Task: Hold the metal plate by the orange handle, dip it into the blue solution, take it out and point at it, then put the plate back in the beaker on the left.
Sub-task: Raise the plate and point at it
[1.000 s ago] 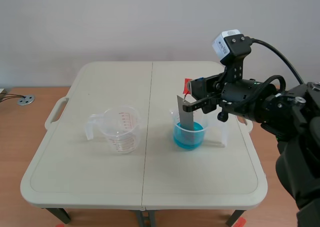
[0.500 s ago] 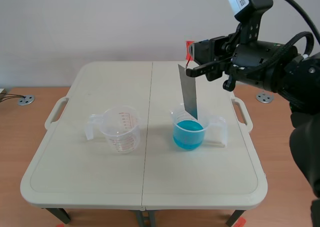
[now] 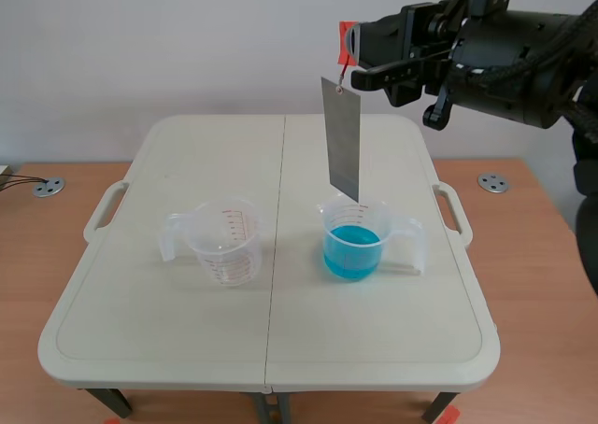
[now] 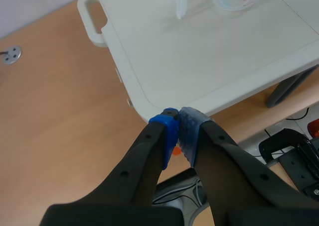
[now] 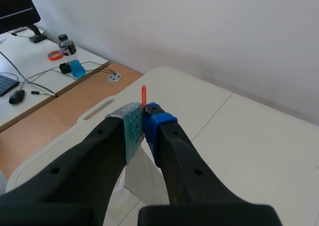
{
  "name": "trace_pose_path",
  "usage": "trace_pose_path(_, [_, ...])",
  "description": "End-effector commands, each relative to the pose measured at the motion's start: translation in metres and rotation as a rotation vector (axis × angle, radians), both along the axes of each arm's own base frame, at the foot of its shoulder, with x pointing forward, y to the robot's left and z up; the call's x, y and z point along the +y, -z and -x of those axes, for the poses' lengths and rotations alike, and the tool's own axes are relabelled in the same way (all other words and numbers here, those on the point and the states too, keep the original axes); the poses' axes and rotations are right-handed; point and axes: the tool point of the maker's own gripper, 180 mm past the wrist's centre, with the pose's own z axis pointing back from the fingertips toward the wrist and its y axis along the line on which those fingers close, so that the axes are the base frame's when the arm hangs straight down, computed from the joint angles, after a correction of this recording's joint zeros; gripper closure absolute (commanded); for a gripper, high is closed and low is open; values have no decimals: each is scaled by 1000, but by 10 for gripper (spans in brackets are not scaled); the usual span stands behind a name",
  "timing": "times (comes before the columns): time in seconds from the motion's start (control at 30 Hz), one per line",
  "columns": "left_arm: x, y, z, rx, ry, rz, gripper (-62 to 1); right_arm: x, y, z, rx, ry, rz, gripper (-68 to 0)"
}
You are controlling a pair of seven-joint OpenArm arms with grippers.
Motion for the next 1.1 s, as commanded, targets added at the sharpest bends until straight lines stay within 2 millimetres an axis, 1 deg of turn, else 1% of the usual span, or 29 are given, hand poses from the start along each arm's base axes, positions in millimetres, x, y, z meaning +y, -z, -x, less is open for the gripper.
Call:
trace_pose_path(0.0, [-2,-9,-11,-41,15,5,-12,2,-18,3,-50,-18,-21,-13])
trace_pose_path(0.17, [-5,-23,-36,-112,48,-5,-12,1,-32,10,-74,-27,-32,-13])
trace_pose_path(0.3, [-14,-30,-60,-141,95,-27,-12,-3,-41,13,-89,-27,-42,-13])
trace_pose_path(0.43, [-27,-34,-85,-157,138,-45,-12,-4,-47,18,-103,-49,-54,-13])
trace_pose_path(0.63, [-57,-50,-120,-219,194,-30,-12,-8,-52,22,-113,-78,-60,-13])
trace_pose_path(0.77, [-82,-54,-138,-226,247,-27,-12,-11,-52,22,-116,-78,-57,-13])
trace_pose_path(0.97, [-124,-56,-153,-217,334,-21,-12,-17,-54,21,-119,-63,-66,-13])
trace_pose_path(1.07, [-140,-53,-159,-203,358,-20,-12,-17,-54,21,-120,-62,-66,-13])
